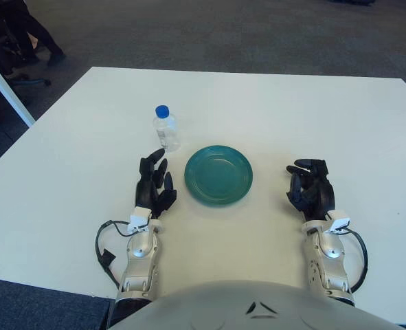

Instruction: Put the bottle into the plate.

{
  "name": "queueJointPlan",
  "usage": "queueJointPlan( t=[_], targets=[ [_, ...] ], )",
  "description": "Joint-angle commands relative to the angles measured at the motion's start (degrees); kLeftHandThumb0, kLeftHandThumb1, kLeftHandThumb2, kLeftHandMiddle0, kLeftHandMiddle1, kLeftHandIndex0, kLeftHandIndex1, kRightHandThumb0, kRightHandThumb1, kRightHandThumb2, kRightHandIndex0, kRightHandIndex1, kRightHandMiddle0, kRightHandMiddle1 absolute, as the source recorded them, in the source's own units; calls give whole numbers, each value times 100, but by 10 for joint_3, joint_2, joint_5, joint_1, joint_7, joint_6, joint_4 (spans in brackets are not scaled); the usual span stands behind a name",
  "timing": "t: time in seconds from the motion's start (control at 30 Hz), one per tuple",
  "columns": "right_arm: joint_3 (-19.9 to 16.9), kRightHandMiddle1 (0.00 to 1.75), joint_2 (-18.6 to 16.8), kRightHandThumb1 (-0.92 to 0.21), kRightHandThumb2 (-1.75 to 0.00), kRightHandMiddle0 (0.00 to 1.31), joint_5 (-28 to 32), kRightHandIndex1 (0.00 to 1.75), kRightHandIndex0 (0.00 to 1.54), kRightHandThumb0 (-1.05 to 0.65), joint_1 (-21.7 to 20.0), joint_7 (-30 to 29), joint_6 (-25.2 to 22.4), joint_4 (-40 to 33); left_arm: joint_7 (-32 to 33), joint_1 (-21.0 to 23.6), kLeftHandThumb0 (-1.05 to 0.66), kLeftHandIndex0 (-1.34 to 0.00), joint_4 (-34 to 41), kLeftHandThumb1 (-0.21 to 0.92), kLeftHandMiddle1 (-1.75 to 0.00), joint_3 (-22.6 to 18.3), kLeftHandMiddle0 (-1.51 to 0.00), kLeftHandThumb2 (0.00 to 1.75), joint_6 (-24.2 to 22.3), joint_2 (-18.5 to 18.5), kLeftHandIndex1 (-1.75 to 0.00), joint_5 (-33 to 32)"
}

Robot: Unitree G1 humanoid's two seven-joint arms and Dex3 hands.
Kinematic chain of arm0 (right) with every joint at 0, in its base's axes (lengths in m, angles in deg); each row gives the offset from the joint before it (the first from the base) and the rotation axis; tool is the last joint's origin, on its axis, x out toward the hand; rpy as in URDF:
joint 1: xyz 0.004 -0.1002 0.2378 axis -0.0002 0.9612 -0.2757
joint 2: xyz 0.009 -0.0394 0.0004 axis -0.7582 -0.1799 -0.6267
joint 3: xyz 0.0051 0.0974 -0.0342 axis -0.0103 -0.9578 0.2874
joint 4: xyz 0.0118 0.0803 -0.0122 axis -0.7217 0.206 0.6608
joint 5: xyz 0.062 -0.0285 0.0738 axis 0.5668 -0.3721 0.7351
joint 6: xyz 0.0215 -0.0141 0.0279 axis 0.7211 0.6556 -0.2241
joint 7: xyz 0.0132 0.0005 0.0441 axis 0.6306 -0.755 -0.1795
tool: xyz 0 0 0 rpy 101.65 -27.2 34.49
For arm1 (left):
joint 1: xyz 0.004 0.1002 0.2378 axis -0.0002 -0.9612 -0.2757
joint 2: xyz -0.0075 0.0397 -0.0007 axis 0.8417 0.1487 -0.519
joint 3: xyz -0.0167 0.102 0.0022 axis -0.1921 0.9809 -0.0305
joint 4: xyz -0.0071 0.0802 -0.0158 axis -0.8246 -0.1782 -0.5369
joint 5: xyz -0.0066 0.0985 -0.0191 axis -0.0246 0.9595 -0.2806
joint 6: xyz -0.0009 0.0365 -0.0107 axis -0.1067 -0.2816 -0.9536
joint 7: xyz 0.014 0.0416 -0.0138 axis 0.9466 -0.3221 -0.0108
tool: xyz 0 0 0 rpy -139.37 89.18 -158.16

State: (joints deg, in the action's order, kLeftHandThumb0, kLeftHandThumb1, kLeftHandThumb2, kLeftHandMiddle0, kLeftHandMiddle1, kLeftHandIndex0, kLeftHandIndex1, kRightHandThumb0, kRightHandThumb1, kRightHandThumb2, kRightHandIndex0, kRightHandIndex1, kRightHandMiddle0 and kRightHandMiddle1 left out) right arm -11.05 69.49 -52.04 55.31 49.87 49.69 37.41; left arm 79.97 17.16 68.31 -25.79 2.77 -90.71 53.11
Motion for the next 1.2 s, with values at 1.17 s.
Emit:
queueJointPlan(
  t=[1.17],
  targets=[
    [0,175,-2,-92,-53,19,-12,85,53,-35,-1,-22,-29,29,54,15,-74,0,-42,92,0,-12,-32,64,-4,-8,-73,39]
  ],
)
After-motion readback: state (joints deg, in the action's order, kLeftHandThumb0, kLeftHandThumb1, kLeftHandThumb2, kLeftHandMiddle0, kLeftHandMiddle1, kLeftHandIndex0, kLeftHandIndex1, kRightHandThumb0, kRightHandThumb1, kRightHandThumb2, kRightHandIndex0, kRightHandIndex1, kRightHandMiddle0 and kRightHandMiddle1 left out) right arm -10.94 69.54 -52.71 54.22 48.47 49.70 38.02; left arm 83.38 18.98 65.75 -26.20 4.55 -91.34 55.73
